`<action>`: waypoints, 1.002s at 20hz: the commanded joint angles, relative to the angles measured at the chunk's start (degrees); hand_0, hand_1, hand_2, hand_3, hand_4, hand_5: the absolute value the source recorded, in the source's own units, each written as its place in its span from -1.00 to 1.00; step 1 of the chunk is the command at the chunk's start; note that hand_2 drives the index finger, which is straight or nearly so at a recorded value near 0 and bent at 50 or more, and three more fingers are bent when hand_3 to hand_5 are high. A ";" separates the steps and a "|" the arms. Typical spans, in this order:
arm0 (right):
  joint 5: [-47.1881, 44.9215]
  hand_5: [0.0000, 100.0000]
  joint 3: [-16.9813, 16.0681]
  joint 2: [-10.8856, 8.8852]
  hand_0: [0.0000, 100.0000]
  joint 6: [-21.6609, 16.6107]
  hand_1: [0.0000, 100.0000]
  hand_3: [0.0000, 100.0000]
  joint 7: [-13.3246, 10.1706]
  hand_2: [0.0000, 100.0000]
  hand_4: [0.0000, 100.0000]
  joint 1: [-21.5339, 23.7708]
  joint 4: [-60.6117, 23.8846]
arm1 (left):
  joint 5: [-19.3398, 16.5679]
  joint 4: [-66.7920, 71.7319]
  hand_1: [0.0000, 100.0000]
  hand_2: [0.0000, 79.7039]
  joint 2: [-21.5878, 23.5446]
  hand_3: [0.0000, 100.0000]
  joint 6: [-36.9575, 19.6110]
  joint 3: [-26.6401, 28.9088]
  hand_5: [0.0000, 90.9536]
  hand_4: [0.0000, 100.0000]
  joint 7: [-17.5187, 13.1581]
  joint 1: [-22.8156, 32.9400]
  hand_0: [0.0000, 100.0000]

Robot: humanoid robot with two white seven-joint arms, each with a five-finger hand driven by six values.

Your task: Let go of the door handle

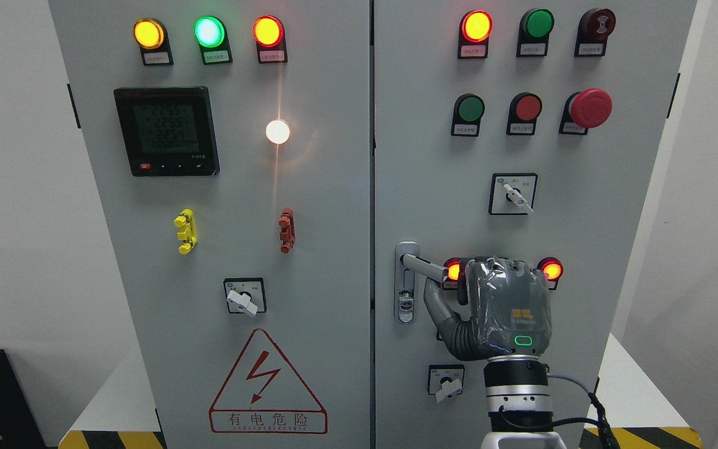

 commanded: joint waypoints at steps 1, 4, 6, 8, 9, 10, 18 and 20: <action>0.00 1.00 -0.03 0.00 0.04 -0.01 -0.22 1.00 -0.04 0.79 1.00 0.00 -0.02 | -0.02 1.67 0.11 -1.00 0.00 -1.00 0.02 0.00 -1.00 -1.00 0.05 -1.50 -0.76; 0.00 1.00 -0.03 0.00 0.04 -0.01 -0.22 1.00 -0.04 0.79 1.00 0.00 -0.02 | -0.02 1.67 0.11 -1.00 0.00 -1.00 0.02 0.00 -1.00 -1.00 0.05 -1.50 -0.76; 0.00 1.00 0.06 0.00 0.04 -0.01 -0.22 1.00 -0.04 0.79 1.00 0.00 -0.02 | 0.07 1.67 0.11 -1.00 0.00 -1.00 0.02 0.00 -1.00 -1.00 0.05 -1.50 -0.76; 0.00 1.00 0.06 0.00 0.04 -0.01 -0.22 1.00 -0.04 0.79 1.00 0.00 -0.02 | -0.02 1.67 0.11 -1.00 0.00 -1.00 0.02 0.00 -1.00 -1.00 0.05 -1.50 -0.76; 0.00 1.00 -0.03 0.08 0.04 -0.01 -0.22 1.00 -0.04 0.79 1.00 0.09 -0.02 | -0.02 1.67 0.11 -1.00 0.00 -1.00 0.02 0.00 -1.00 -1.00 0.05 -1.58 -0.76; 0.00 1.00 -0.03 0.08 0.04 -0.01 -0.22 1.00 -0.04 0.79 1.00 0.09 -0.02 | -0.02 1.67 0.11 -1.00 0.00 -1.00 0.02 0.00 -1.00 -1.00 0.05 -1.50 -0.76; 0.00 1.00 -0.03 0.00 0.04 -0.01 -0.22 1.00 -0.04 0.78 1.00 0.00 -0.02 | -0.02 1.67 0.11 -1.00 0.00 -1.00 0.02 0.00 -1.00 -1.00 0.05 -1.50 -0.76; 0.00 1.00 -0.03 0.00 0.04 -0.01 -0.23 1.00 -0.04 0.78 1.00 -0.09 -0.02 | -0.02 1.67 0.11 -1.00 0.00 -1.00 0.02 0.00 -1.00 -1.00 0.05 -1.50 -0.76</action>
